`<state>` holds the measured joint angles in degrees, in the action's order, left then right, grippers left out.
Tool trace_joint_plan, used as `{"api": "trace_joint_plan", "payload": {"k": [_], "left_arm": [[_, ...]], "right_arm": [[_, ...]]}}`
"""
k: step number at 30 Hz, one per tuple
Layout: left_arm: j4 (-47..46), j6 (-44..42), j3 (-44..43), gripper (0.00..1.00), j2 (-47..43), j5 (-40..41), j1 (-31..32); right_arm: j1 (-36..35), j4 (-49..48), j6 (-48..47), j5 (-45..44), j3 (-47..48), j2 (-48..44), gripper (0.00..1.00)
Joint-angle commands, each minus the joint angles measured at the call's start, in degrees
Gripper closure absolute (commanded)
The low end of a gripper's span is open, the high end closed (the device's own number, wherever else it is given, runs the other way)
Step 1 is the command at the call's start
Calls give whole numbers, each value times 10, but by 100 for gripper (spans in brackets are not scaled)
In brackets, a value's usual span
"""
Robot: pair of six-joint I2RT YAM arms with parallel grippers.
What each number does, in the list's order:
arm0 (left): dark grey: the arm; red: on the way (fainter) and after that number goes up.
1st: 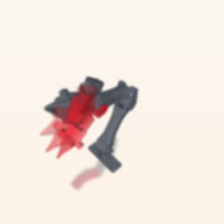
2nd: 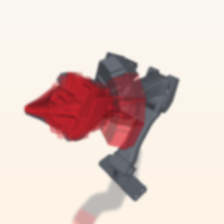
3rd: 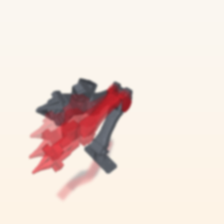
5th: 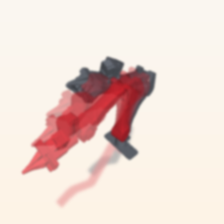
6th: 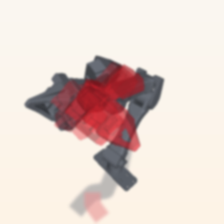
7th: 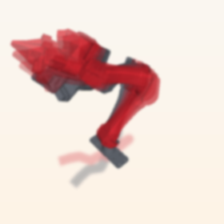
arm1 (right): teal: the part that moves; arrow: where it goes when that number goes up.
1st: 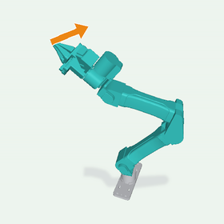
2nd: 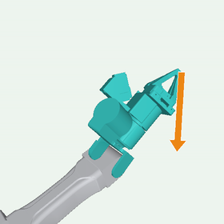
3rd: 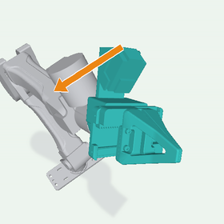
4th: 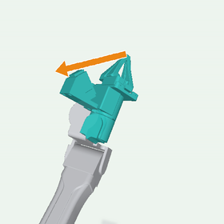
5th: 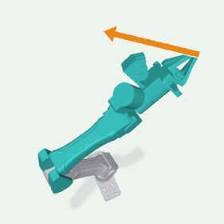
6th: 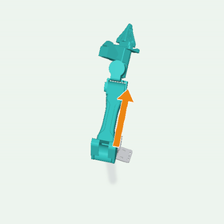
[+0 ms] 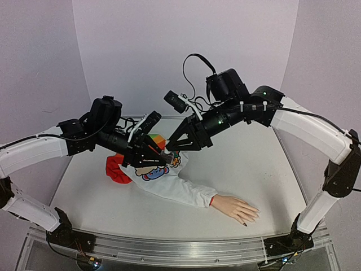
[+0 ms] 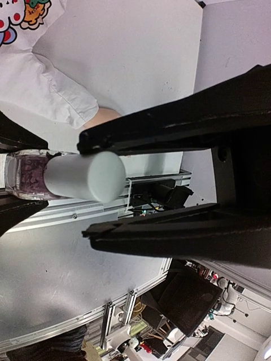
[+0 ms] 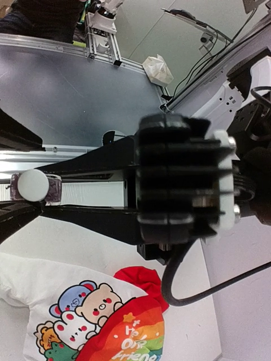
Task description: Paint the nails
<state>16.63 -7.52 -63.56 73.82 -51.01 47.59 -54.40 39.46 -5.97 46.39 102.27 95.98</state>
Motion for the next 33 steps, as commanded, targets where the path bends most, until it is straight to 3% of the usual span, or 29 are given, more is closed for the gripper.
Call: {"api": "trace_joint_plan", "payload": {"k": [1,4,8,12,15,19,24,25,31,33], "left_arm": [[0,-5,-36,100,4,-9,0],[0,-4,-38,100,5,-10,1],[0,-4,-37,100,4,-9,0],[-1,-3,-35,100,3,-2,0],[-8,7,-34,100,-2,28,0],[-58,66,-17,100,-16,202,1],[-53,147,-26,100,8,579,0],[-46,149,-28,100,15,612,1],[-101,134,9,100,-4,589,0],[-111,131,20,92,-16,586,0]], "right_arm": [[-1,7,0,32,33,19,70],[-1,11,3,40,42,29,71],[-2,15,2,44,49,35,80],[-2,19,-1,48,48,37,98],[-2,19,-2,30,40,32,100],[-8,15,49,-130,40,29,100],[-59,12,182,-537,63,47,100],[-65,11,199,-563,62,49,100],[-68,-11,223,-575,63,54,100],[-68,-14,222,-572,68,53,100]]}}
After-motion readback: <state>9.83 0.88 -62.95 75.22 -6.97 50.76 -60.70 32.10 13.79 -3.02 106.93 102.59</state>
